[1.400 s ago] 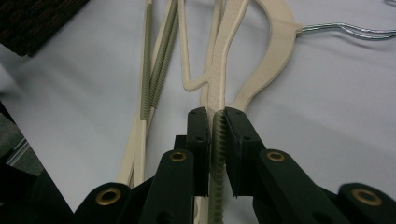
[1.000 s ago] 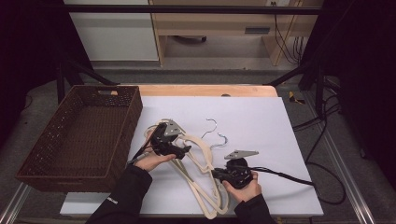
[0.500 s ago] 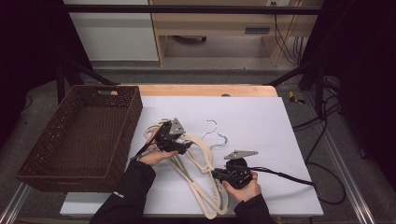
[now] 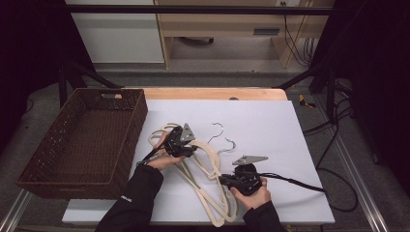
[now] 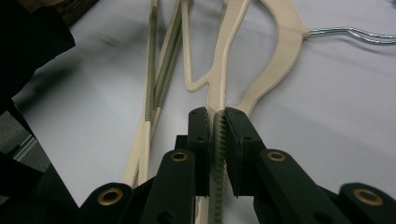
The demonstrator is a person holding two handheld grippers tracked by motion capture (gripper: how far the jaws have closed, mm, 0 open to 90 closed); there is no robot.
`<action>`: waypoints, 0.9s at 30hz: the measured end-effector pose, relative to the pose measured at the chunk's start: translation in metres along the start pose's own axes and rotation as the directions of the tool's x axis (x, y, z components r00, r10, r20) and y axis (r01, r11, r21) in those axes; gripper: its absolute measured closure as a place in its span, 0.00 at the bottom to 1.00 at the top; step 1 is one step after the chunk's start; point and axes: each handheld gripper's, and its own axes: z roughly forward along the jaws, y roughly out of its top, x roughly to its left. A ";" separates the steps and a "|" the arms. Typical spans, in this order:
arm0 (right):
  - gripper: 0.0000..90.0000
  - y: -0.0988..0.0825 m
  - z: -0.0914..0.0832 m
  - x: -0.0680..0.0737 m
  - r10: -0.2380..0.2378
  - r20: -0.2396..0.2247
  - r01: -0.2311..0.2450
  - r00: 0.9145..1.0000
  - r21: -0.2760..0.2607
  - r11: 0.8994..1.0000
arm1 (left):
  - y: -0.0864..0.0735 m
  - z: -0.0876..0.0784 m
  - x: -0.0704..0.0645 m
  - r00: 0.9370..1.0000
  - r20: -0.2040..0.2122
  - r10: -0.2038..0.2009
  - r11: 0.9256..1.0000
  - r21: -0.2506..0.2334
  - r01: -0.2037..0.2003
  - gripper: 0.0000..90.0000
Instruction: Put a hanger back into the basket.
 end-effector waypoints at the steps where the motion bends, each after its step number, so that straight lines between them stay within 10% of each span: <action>1: 0.90 0.000 0.000 0.000 0.000 -0.002 0.000 1.000 0.000 1.000 | 0.000 0.000 0.000 1.000 0.000 0.000 1.000 0.000 0.000 0.63; 13: 0.73 0.005 -0.001 -0.003 -0.033 -0.031 0.032 0.999 -0.021 0.999 | 0.002 -0.012 -0.008 0.994 -0.033 0.102 0.994 -0.029 -0.103 0.73; 23: 0.56 0.024 -0.009 -0.017 -0.092 -0.001 0.091 0.996 -0.095 0.991 | 0.002 -0.030 -0.016 0.976 -0.060 0.209 0.976 -0.041 -0.212 0.83; 27: 0.52 0.032 -0.011 -0.022 -0.120 -0.008 0.118 0.993 -0.130 0.985 | 0.000 -0.034 -0.020 0.981 -0.046 0.189 0.977 -0.090 -0.193 0.84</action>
